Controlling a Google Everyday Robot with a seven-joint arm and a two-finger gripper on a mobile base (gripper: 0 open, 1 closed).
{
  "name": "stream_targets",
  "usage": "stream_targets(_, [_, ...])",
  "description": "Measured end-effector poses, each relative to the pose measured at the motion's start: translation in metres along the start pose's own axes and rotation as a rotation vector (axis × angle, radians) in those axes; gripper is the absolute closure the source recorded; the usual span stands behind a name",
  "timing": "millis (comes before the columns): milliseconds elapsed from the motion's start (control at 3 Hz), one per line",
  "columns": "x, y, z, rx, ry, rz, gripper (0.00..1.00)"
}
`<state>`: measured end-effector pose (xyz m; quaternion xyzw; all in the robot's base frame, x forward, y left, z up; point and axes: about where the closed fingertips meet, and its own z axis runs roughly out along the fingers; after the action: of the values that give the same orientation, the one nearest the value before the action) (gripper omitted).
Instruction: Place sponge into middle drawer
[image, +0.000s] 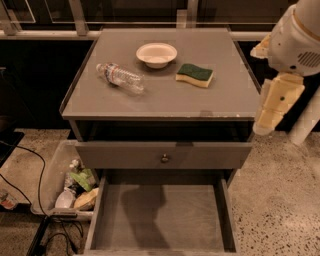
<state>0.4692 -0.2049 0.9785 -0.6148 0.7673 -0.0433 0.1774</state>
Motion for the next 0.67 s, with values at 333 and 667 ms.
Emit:
stream_targets(333, [-0.018, -0.041, 0.018, 0.030, -0.047, -0.014, 0.00])
stream_targets(667, [-0.029, -0.085, 0.036, 0.051, -0.127, -0.008, 0.00])
